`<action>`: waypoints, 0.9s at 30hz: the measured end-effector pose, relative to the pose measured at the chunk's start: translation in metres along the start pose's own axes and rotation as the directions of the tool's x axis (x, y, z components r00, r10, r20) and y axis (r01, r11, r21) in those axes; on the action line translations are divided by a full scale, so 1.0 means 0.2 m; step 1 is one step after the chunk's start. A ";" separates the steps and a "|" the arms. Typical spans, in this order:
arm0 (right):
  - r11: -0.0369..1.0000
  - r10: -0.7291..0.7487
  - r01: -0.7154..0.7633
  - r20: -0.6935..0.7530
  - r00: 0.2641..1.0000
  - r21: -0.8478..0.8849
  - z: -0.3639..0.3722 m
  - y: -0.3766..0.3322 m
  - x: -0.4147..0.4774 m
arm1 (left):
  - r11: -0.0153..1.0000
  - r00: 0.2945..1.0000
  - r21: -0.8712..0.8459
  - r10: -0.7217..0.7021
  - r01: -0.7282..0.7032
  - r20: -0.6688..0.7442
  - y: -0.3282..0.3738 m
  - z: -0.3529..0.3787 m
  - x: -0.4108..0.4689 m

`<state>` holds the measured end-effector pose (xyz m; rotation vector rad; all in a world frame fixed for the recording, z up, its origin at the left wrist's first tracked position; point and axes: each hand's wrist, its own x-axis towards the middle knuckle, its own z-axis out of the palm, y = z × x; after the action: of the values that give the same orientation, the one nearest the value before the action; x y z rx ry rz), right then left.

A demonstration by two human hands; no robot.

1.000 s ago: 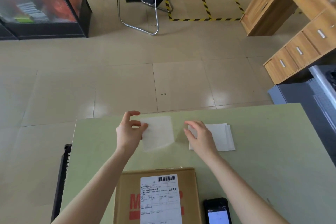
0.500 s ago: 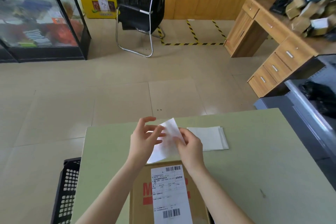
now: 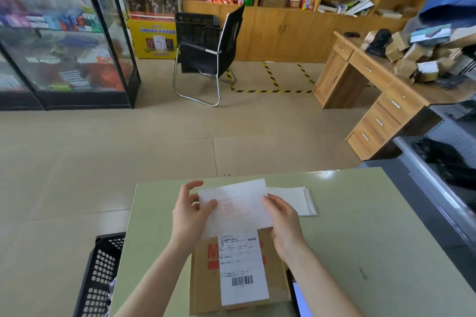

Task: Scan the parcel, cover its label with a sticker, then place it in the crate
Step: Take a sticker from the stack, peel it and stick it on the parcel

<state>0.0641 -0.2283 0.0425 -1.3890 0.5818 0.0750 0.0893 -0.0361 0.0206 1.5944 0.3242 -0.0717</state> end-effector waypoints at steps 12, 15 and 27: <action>0.997 0.045 -0.054 0.153 0.987 0.061 -0.26 0.03 -0.32 | 0.999 0.997 0.032 0.031 -0.028 -0.078 -0.03 0.01 -0.40; 0.998 0.016 -0.027 0.175 0.985 0.063 -0.30 0.04 -0.36 | 0.999 0.995 0.031 0.033 -0.031 -0.096 -0.03 0.01 -0.47; 0.998 0.015 -0.025 0.152 0.988 0.063 -0.36 0.06 -0.41 | 0.999 0.992 0.010 0.042 -0.042 -0.119 -0.01 0.03 -0.58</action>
<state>-0.0368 -0.2707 0.0619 -1.3015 0.4671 0.1752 -0.0205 -0.0599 0.0462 1.6160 0.3836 0.0553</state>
